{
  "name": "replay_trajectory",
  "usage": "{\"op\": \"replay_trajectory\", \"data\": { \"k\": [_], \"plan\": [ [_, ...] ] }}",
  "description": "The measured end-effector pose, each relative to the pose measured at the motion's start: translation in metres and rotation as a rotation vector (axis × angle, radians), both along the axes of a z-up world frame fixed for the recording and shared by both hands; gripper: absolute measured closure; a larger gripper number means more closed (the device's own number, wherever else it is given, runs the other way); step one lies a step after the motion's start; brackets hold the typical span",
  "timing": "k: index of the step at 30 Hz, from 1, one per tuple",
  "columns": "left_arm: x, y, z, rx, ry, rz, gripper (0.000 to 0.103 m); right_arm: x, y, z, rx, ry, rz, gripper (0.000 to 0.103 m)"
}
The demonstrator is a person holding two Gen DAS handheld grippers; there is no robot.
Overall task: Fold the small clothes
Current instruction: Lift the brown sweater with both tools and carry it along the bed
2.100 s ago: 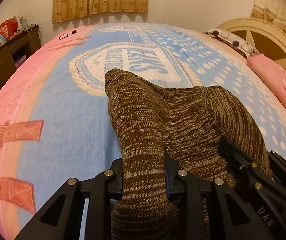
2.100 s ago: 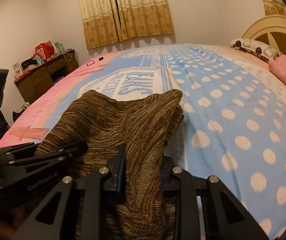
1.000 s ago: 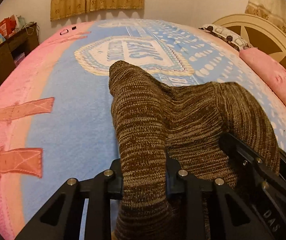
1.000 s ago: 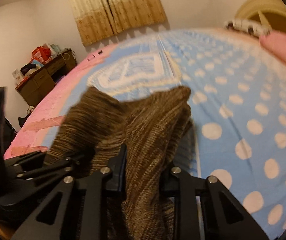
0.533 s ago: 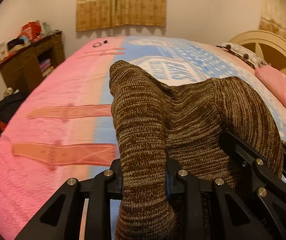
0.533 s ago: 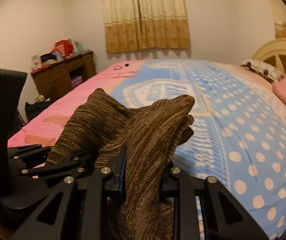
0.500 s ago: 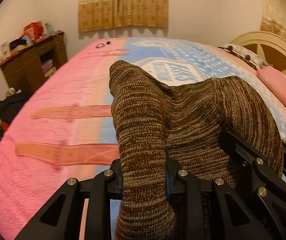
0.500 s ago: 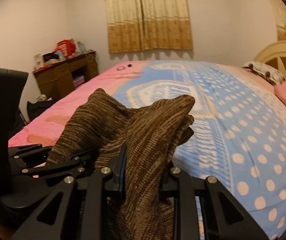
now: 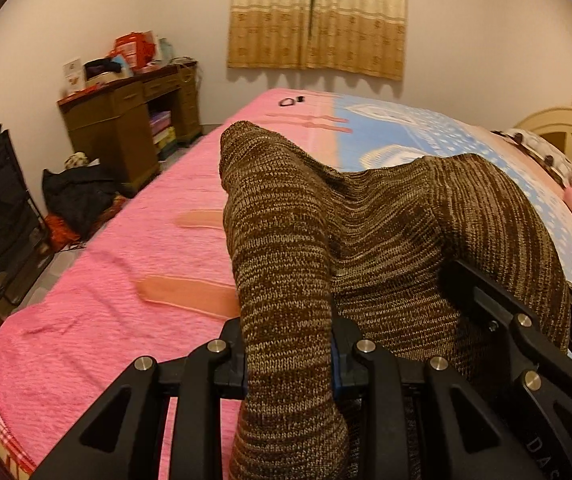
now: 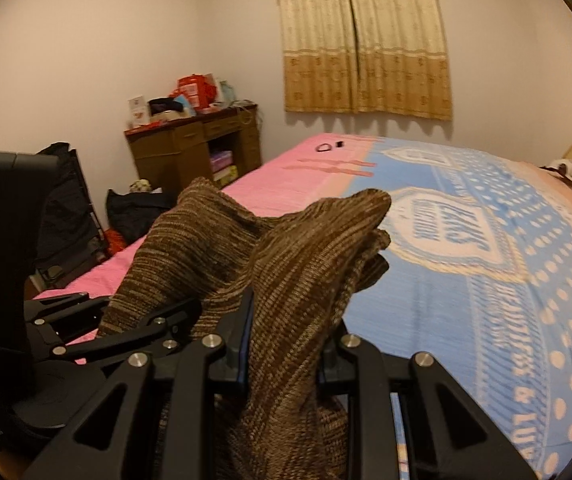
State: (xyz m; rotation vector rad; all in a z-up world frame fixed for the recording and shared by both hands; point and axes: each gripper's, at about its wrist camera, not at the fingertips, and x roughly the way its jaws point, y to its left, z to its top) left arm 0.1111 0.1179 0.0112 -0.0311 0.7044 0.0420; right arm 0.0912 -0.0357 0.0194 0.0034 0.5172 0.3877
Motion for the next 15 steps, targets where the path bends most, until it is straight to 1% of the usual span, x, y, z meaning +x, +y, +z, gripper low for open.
{"op": "replay_trajectory", "data": {
  "k": [7, 15],
  "plan": [
    [0.011, 0.025, -0.003, 0.011, 0.005, 0.053, 0.075, 0.015, 0.03, -0.004, 0.02, 0.002, 0.05, 0.077],
    [0.032, 0.05, -0.006, 0.029, -0.008, 0.1, 0.075, 0.032, 0.059, -0.005, 0.029, 0.009, 0.086, 0.077]
  ]
}}
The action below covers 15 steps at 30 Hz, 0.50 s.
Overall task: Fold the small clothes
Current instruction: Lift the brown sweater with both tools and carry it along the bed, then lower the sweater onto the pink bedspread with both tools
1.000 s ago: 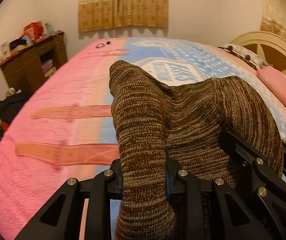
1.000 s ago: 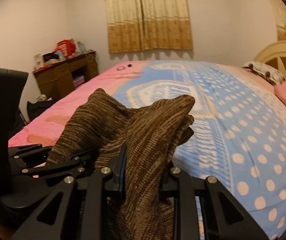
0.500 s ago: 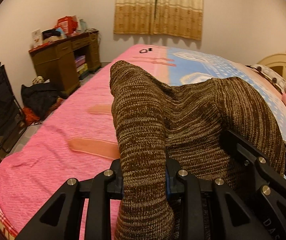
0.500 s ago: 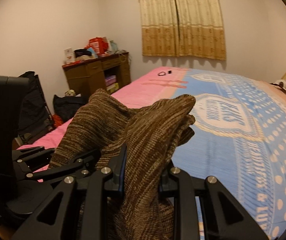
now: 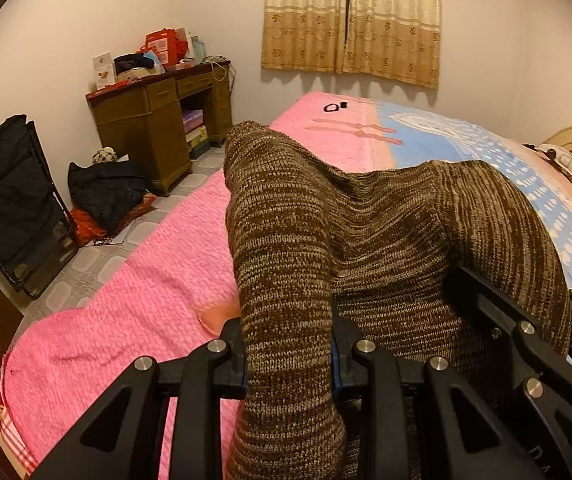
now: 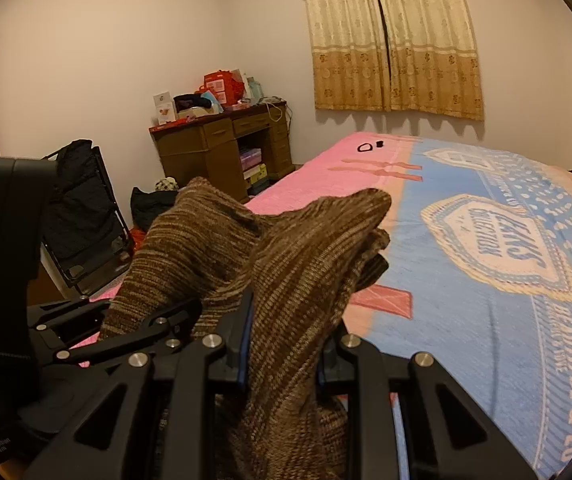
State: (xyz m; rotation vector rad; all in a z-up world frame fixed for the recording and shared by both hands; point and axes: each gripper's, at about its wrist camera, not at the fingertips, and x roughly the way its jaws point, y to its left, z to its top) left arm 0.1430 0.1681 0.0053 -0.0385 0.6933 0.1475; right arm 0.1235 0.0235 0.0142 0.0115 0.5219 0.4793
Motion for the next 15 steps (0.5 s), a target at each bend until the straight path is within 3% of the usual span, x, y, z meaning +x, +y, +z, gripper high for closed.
{"op": "replay_trajectory", "data": {
  "k": [15],
  "plan": [
    [0.069, 0.027, -0.037, 0.023, 0.024, 0.028, 0.075, 0.061, 0.034, -0.027, -0.004, 0.027, -0.003, 0.077]
  ]
}}
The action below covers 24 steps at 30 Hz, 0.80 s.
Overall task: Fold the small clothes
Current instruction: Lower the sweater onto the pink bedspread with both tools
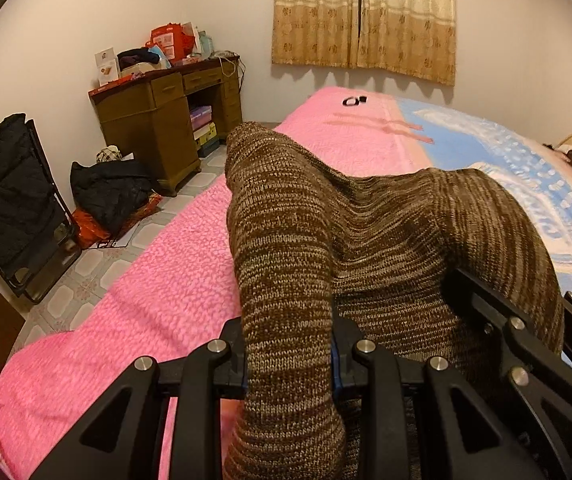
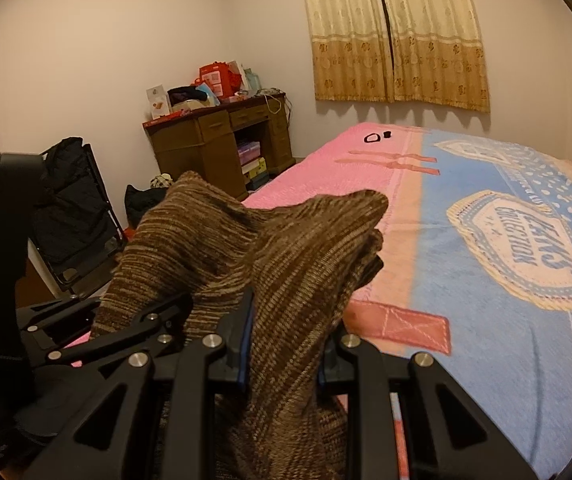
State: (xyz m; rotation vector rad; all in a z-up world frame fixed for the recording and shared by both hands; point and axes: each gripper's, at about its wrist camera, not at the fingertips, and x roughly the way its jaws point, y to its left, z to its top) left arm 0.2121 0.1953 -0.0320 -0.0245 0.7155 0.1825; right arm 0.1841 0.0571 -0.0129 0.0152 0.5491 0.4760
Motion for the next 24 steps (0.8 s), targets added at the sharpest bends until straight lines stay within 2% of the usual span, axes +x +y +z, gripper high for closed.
{"op": "replay_trajectory", "data": {
  "k": [2, 4, 6, 7, 8, 9, 12, 15, 17, 19, 22, 24],
  "plan": [
    [0.011, 0.005, -0.013, -0.007, 0.035, 0.001, 0.074, 0.014, 0.004, -0.01, -0.008, 0.011, -0.005, 0.077],
    [0.024, 0.012, -0.029, -0.011, 0.084, 0.007, 0.067, 0.031, 0.007, -0.022, -0.009, 0.045, -0.012, 0.077],
    [0.023, 0.02, -0.032, -0.034, 0.083, 0.018, 0.049, 0.05, 0.009, -0.038, -0.005, 0.104, -0.018, 0.076],
    [0.02, 0.024, -0.03, -0.047, 0.082, 0.025, 0.043, 0.058, 0.009, -0.047, -0.004, 0.141, -0.016, 0.074],
    [0.017, 0.029, -0.028, -0.056, 0.083, 0.033, 0.035, 0.068, 0.007, -0.057, 0.004, 0.201, -0.009, 0.072],
    [0.012, 0.035, -0.026, -0.068, 0.086, 0.039, 0.034, 0.078, -0.001, -0.065, 0.057, 0.28, -0.001, 0.066],
    [-0.008, 0.045, -0.019, -0.125, 0.101, 0.02, 0.034, 0.073, -0.034, -0.059, 0.178, 0.319, -0.02, 0.044],
    [-0.037, 0.047, -0.018, -0.203, 0.11, -0.008, 0.034, 0.049, -0.065, -0.051, 0.207, 0.303, -0.027, 0.043],
    [-0.05, 0.043, -0.019, -0.227, 0.119, -0.019, 0.034, 0.025, -0.082, -0.05, 0.232, 0.313, -0.002, 0.041],
    [-0.064, 0.035, -0.026, -0.235, 0.128, -0.024, 0.034, 0.0, -0.093, -0.053, 0.244, 0.314, 0.013, 0.03],
    [-0.075, 0.022, -0.036, -0.184, 0.126, -0.016, 0.034, -0.022, -0.087, -0.065, 0.226, 0.328, 0.043, 0.031],
    [-0.076, 0.011, -0.037, -0.128, 0.111, 0.001, 0.034, -0.024, -0.071, -0.077, 0.178, 0.352, 0.061, 0.04]
  ]
}}
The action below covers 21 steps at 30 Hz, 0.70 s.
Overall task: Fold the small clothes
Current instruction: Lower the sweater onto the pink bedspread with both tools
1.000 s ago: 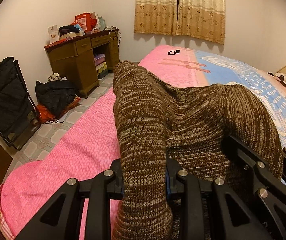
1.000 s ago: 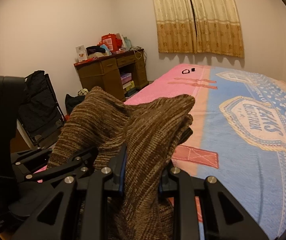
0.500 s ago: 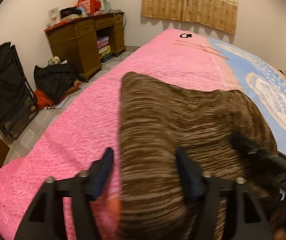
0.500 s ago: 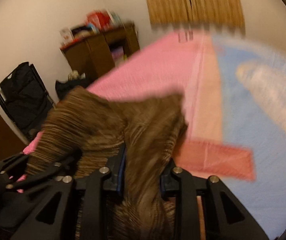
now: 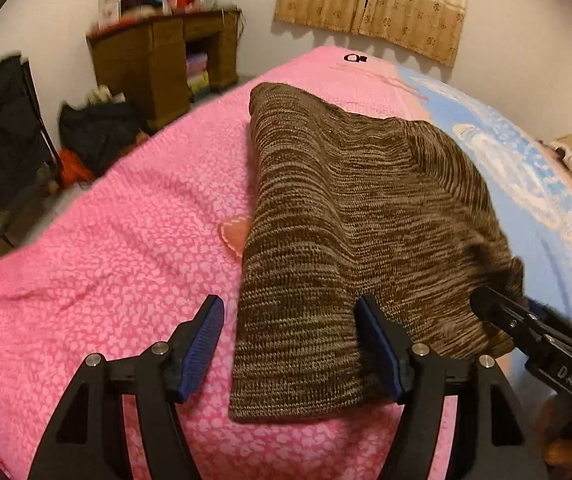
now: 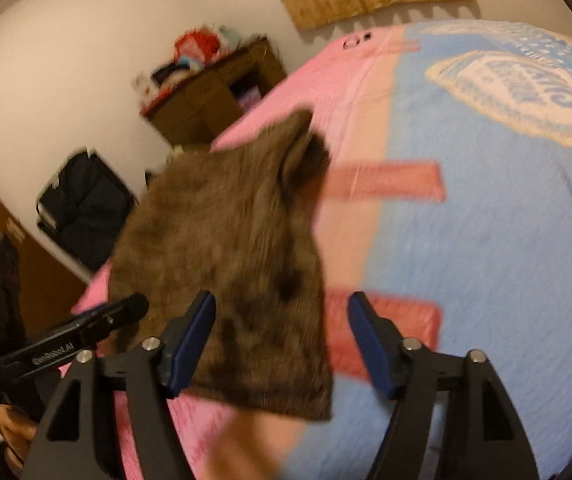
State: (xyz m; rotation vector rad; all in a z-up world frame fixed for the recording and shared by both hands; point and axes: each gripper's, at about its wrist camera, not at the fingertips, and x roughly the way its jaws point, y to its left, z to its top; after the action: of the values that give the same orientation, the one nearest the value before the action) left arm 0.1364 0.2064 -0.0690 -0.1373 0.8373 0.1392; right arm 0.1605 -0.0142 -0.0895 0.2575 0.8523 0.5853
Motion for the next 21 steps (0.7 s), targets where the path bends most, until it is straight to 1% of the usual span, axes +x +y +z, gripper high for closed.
{"op": "replay_trajectory", "data": {
  "k": [1, 2, 3, 5, 6, 8, 11, 14, 17, 18, 21],
  "plan": [
    [0.0, -0.003, -0.001, 0.015, 0.002, 0.013, 0.034, -0.003, 0.006, -0.001, -0.044, -0.026, -0.011, 0.045],
    [0.0, -0.004, -0.002, 0.018, 0.001, 0.021, 0.036, -0.008, 0.013, 0.001, -0.087, -0.052, -0.007, 0.049],
    [-0.001, -0.007, 0.0, 0.012, -0.003, 0.016, 0.054, -0.007, 0.018, 0.002, -0.099, -0.049, 0.011, 0.064],
    [-0.002, -0.008, 0.002, -0.007, 0.002, 0.001, 0.068, -0.011, 0.026, 0.003, -0.138, -0.048, 0.017, 0.072],
    [-0.003, -0.01, 0.005, 0.011, 0.0, 0.006, 0.074, -0.015, 0.029, 0.004, -0.155, -0.049, 0.02, 0.078],
    [-0.007, -0.011, 0.012, 0.023, 0.0, -0.007, 0.077, -0.02, 0.025, 0.006, -0.149, -0.035, 0.026, 0.08],
    [-0.016, -0.009, 0.018, 0.026, 0.003, -0.002, 0.077, -0.023, 0.018, 0.011, -0.103, 0.0, 0.024, 0.082],
    [-0.026, -0.004, 0.017, 0.029, 0.011, 0.002, 0.077, -0.027, 0.014, 0.015, -0.066, 0.024, 0.028, 0.082],
    [-0.026, -0.003, 0.008, 0.073, 0.022, -0.005, 0.076, -0.03, 0.015, 0.014, -0.072, 0.032, 0.039, 0.083],
    [-0.025, -0.003, 0.005, 0.075, 0.027, 0.001, 0.074, -0.031, 0.014, 0.01, -0.084, 0.031, 0.037, 0.083],
    [-0.025, -0.003, 0.005, 0.082, 0.018, 0.008, 0.074, -0.029, 0.015, 0.001, -0.095, 0.02, 0.036, 0.084]
  ]
}}
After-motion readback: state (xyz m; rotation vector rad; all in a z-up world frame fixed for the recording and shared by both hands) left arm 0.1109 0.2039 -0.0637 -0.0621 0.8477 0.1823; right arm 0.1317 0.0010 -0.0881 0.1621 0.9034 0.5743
